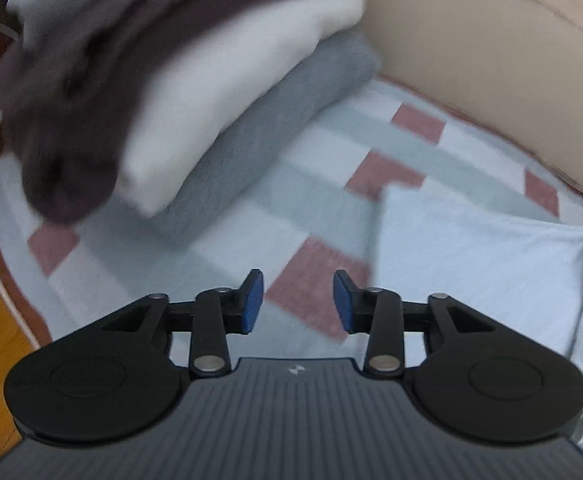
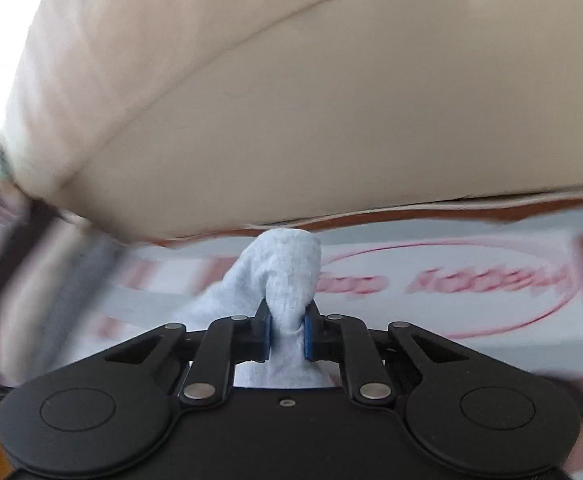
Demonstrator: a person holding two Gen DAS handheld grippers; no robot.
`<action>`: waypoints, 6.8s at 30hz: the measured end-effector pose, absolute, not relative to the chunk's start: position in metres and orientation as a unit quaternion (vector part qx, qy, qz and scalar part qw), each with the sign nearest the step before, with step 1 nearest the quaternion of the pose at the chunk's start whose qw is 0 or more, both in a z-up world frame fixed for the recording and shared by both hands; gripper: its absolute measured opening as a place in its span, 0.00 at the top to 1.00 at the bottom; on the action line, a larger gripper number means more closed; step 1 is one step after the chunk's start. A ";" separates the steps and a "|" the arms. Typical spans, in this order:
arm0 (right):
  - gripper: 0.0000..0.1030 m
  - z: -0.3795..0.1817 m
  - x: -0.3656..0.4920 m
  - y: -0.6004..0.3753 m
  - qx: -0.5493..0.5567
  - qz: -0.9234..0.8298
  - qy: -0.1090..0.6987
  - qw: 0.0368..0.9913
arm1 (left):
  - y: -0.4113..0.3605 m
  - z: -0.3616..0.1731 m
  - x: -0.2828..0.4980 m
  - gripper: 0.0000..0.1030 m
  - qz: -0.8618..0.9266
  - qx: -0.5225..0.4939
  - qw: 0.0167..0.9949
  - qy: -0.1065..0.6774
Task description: Fold clothes
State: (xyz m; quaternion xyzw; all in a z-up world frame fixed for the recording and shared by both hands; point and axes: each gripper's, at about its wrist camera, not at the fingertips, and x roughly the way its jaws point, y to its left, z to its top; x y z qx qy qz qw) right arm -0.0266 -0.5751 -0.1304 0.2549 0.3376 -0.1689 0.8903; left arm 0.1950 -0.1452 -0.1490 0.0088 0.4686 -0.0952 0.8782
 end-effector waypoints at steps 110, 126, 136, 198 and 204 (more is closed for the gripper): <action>0.89 -0.187 -0.125 -0.519 0.410 -0.133 0.340 0.836 | -0.365 -0.155 0.061 0.56 -0.445 0.119 0.758 0.463; 0.86 -0.164 -0.117 -0.473 0.195 -0.194 0.413 0.868 | -0.366 -0.174 0.066 0.55 -0.381 0.164 0.748 0.518; 0.85 -0.156 -0.132 -0.483 0.061 -0.329 0.439 0.834 | -0.358 -0.170 0.070 0.55 -0.380 0.156 0.746 0.524; 0.41 -0.149 -0.025 -0.532 0.157 -0.173 0.401 0.886 | -0.350 -0.174 0.106 0.51 -0.428 0.083 0.773 0.461; 0.37 -0.155 -0.001 -0.553 0.151 -0.201 0.408 0.878 | -0.360 -0.182 0.093 0.49 -0.434 0.096 0.760 0.475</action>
